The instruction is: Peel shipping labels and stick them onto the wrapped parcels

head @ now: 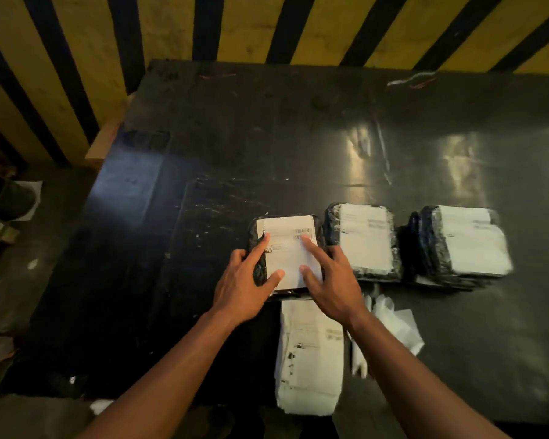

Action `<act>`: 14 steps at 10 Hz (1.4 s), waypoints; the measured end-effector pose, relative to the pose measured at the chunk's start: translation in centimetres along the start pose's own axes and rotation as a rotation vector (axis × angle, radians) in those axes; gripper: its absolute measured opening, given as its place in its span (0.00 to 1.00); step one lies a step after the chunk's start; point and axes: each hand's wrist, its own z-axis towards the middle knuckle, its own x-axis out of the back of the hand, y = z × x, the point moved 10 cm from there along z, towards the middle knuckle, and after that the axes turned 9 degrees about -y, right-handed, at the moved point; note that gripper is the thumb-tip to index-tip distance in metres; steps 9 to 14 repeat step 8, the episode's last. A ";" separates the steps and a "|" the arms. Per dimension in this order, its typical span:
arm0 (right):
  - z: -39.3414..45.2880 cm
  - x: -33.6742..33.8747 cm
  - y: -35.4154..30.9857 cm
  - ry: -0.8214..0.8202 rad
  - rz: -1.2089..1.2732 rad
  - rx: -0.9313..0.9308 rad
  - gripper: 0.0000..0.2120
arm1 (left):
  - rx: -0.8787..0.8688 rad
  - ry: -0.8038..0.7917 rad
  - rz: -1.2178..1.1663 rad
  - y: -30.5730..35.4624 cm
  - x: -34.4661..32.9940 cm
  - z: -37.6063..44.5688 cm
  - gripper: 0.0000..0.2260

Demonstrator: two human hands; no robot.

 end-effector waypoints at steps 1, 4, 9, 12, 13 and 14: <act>-0.8 4.6 2.6 0.077 0.014 -0.036 0.28 | -0.073 -0.020 0.024 5.2 -1.7 1.4 0.36; 1.1 12.3 11.0 0.098 0.014 -0.149 0.27 | -0.138 -0.112 0.022 15.0 -7.1 7.2 0.36; 0.1 13.3 12.4 0.037 0.010 -0.095 0.31 | -0.072 -0.067 -0.023 11.6 -5.4 7.3 0.35; 0.1 13.3 12.4 0.037 0.010 -0.095 0.31 | -0.072 -0.067 -0.023 11.6 -5.4 7.3 0.35; 0.1 13.3 12.4 0.037 0.010 -0.095 0.31 | -0.072 -0.067 -0.023 11.6 -5.4 7.3 0.35; 0.1 13.3 12.4 0.037 0.010 -0.095 0.31 | -0.072 -0.067 -0.023 11.6 -5.4 7.3 0.35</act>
